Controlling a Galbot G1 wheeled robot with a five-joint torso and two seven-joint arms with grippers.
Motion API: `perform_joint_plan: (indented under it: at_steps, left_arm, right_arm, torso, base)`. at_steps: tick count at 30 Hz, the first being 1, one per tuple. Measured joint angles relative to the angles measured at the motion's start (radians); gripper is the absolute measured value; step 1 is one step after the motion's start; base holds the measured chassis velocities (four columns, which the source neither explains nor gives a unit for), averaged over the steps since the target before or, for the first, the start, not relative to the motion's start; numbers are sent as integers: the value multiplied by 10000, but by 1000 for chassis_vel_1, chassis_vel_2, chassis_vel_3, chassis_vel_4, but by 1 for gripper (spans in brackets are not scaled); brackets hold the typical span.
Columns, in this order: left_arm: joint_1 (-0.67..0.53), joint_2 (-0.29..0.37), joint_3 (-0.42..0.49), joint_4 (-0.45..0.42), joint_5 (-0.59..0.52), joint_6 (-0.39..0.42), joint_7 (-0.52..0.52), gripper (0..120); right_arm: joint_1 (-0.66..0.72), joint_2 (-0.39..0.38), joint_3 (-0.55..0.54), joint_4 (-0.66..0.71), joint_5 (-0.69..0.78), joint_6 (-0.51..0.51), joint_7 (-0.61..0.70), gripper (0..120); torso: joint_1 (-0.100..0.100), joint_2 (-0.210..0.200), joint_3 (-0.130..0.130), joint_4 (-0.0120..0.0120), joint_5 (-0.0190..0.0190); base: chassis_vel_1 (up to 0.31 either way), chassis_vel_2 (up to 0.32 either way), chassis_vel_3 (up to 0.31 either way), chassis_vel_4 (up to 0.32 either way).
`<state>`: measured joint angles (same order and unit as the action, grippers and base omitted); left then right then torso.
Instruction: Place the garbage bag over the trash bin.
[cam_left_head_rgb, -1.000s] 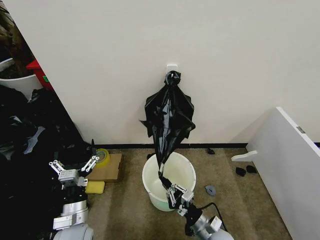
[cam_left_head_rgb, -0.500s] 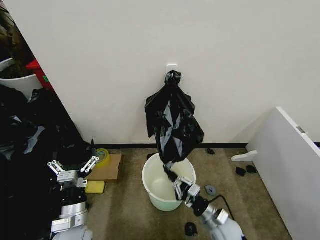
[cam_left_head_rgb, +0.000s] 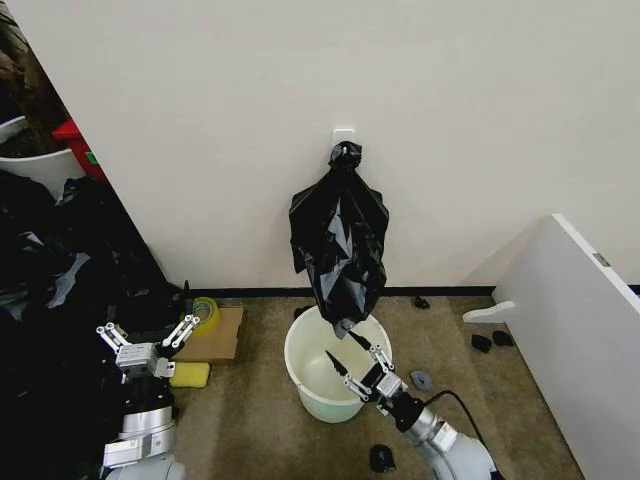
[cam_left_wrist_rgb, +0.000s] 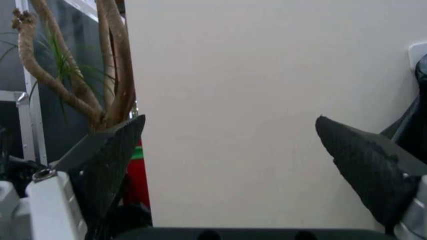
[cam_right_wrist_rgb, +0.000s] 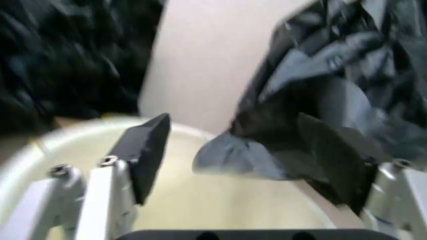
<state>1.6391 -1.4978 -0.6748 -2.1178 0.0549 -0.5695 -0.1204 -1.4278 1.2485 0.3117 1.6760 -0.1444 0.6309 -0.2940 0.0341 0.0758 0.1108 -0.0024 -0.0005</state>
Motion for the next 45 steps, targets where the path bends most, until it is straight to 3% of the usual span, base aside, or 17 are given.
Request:
perform_joint_plan:
  at_steps: [3, 7, 13, 16, 19, 22, 32, 35, 40, 44, 45]
  left_arm:
    - [-88, 65, -3, 79, -76, 7, -8, 100]
    - [-192, 111, 6, 198, -112, 24, -14, 100]
    - [-361, 134, 70, 466, -104, 31, -15, 100]
    - [-481, 155, 82, 611, -71, 40, -12, 100]
    - [-559, 160, 82, 659, -53, 52, -8, 100]
    - [-704, 144, 96, 739, 52, 70, 0, 100]
    - [-1026, 20, 178, 1075, 161, 95, 7, 100]
    - [-1075, -10, 175, 1150, 166, 96, 6, 100]
    - [-1133, -39, 161, 1216, 168, 95, -1, 100]
    - [-1209, -40, 149, 1276, 168, 96, -23, 100]
    - [-1209, -40, 149, 1276, 168, 96, -23, 100]
  right_arm:
    - [-247, -209, -100, 102, -390, -1103, 1196, 90]
    - [-293, -296, -328, 401, -239, -1975, 2369, 99]
    - [252, -443, -702, 961, -66, -2962, 3375, 100]
    - [890, -839, -1419, 1365, 232, -3946, 3999, 100]
    - [1234, -1035, -1725, 1499, 251, -4391, 4118, 100]
    - [2157, -1398, -2557, 1755, 238, -5616, 4324, 100]
    - [4125, -1488, -4225, 1385, 280, -8017, 4752, 100]
    - [4382, -1470, -4450, 1192, 302, -8516, 4864, 99]
    - [4601, -1411, -4709, 1082, 326, -9710, 5213, 86]
    - [4696, -1335, -4783, 955, 308, -10456, 5554, 63]
    - [4696, -1335, -4783, 955, 308, -10456, 5554, 63]
  torso:
    - [0, 0, 0, -3, -1]
    - [0, 0, 0, -2, 0]
    - [0, 0, 0, -1, -1]
    - [0, 0, 0, 1, -1]
    - [0, 0, 0, 0, -2]
    - [1, 0, 0, -3, -1]
    - [2, 0, 1, 0, -1]
    - [2, -1, 1, 0, -2]
    - [2, 0, 1, 0, -1]
    - [2, 0, 0, -1, -2]
    - [2, 0, 0, -1, -2]
  base:
    - [0, 0, 0, 0]
    - [0, 0, 0, 0]
    - [0, 0, 0, 0]
    - [0, 0, 0, 0]
    - [0, 0, 0, 0]
    - [0, 0, 0, 0]
    - [0, 0, 0, 0]
    - [0, 0, 0, 0]
    - [0, 0, 0, 0]
    - [0, 0, 0, 0]
    - [0, 0, 0, 0]
